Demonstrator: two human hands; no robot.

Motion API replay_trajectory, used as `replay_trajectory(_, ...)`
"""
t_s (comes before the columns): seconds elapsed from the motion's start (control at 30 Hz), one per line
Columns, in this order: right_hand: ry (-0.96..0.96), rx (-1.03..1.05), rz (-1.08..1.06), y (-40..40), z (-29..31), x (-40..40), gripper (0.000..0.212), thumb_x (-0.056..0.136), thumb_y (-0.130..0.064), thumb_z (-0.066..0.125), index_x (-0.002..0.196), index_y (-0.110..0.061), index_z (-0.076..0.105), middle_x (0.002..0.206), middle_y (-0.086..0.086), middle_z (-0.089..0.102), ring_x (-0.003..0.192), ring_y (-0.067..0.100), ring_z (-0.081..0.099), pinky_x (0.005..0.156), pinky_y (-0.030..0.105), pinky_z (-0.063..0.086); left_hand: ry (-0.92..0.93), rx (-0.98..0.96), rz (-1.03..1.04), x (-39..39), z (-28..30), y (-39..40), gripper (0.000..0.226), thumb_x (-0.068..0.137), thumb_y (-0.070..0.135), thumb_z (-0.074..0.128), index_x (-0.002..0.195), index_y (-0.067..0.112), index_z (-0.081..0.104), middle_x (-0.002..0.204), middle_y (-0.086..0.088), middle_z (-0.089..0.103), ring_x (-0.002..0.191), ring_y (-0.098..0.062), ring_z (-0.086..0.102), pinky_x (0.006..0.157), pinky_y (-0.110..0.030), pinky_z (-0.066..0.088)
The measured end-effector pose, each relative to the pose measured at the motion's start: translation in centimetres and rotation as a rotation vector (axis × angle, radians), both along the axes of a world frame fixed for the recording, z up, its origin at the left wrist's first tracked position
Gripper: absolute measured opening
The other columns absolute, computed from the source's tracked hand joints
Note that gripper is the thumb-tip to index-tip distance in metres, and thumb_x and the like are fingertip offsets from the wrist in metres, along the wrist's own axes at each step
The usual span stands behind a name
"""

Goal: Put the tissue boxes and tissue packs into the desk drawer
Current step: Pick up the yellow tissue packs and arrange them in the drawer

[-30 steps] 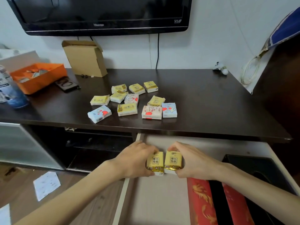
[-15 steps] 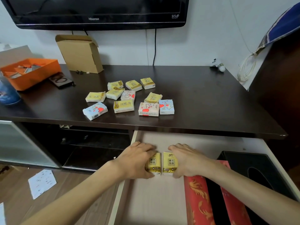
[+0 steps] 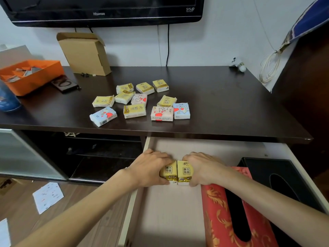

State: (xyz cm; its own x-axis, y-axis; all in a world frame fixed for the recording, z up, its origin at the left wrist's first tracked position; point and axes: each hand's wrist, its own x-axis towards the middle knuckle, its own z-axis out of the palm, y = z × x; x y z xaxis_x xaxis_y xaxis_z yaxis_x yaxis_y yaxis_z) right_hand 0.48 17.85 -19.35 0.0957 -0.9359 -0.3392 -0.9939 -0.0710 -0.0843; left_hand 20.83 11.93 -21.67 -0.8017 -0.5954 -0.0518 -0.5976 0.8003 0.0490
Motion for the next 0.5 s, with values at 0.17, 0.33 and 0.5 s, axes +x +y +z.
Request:
replay_trajectory(0.17,-0.051,-0.005,0.019,0.3,0.5,-0.3,0.078,0.063,-0.045,0.084,0.13,-0.027,0.05,0.122,-0.005,0.054,0.116,0.021,0.05,0.078,0.038,0.046,0.043,0.011,0.001,0.0,0.7,0.6,0.077,0.074,0.065,0.064,0.139,0.028,0.049,0.133,0.01,0.056,0.119,-0.013,0.053,0.099,-0.032,0.038)
replay_trajectory(0.33,-0.29,-0.093,0.022,1.3,2.4,-1.4,0.086,0.069,-0.059,0.075,0.146,-0.034,0.046,0.138,-0.017,0.054,0.131,0.01,0.048,0.103,0.038,0.045,0.258,0.187,0.05,1.3,3.4,1.0,0.066,0.085,0.061,0.06,0.142,0.031,0.046,0.14,0.017,0.05,0.127,-0.001,0.044,0.101,-0.017,0.036)
replay_trajectory(0.5,-0.612,-0.285,0.026,-1.5,7.9,-2.1,0.051,0.077,-0.06,0.065,0.124,-0.041,0.065,0.104,-0.023,0.071,0.097,-0.005,0.066,0.084,0.024,0.053,0.501,0.154,0.186,3.9,9.1,-2.1,0.046,0.089,0.056,0.054,0.129,0.034,0.062,0.122,0.023,0.063,0.111,0.008,0.055,0.095,-0.023,0.048)
